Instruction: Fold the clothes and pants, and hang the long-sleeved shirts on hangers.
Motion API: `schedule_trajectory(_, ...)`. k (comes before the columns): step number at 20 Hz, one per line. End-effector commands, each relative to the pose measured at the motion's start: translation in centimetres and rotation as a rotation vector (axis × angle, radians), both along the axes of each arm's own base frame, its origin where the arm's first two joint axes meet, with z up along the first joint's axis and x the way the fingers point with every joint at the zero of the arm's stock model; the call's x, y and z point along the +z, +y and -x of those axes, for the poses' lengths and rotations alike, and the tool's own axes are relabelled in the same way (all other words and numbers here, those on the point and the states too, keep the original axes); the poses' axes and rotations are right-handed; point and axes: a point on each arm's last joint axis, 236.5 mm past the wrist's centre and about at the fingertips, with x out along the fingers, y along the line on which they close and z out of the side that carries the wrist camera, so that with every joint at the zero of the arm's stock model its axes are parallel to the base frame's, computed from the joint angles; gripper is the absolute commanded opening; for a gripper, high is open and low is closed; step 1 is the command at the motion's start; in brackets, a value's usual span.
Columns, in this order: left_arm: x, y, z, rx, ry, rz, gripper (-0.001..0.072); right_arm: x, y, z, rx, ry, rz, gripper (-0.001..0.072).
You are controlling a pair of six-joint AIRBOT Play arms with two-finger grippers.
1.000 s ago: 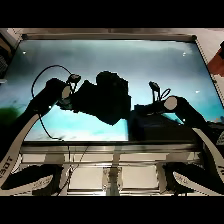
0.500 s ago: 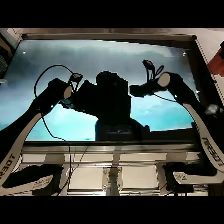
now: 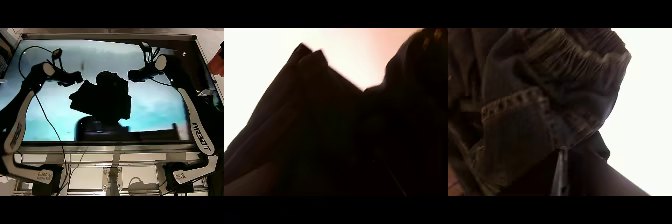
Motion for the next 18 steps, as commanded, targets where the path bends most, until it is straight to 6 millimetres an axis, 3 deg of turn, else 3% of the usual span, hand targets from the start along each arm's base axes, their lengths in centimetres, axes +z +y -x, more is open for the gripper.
schedule_trajectory(1,-1.6,-0.6,-3.5,0.068,0.064,0.326,0.0555,0.4,-0.8,-0.5,0.029,-0.031,0.060,0.0216)
schedule_trajectory(4,-5.8,-1.6,-4.5,0.069,0.124,0.340,0.0555,0.4,-1.1,-0.6,0.029,-0.033,0.071,0.0216)
schedule_trajectory(6,-7.1,-2.2,-5.6,0.078,0.125,0.350,0.0553,0.2,-1.1,-0.3,0.031,-0.022,0.074,0.0216)
schedule_trajectory(7,-7.4,-2.5,-6.0,0.080,0.125,0.360,0.0546,0.1,-1.1,-0.2,0.033,-0.014,0.076,0.0216)
schedule_trajectory(9,-7.8,-2.6,-6.0,0.076,0.133,0.361,0.0458,0.0,-1.2,0.1,0.036,0.001,0.080,0.0216)
schedule_trajectory(18,-7.9,-1.1,-2.9,0.022,0.268,0.401,0.0501,-0.1,-1.2,0.2,0.037,0.004,0.081,0.0216)
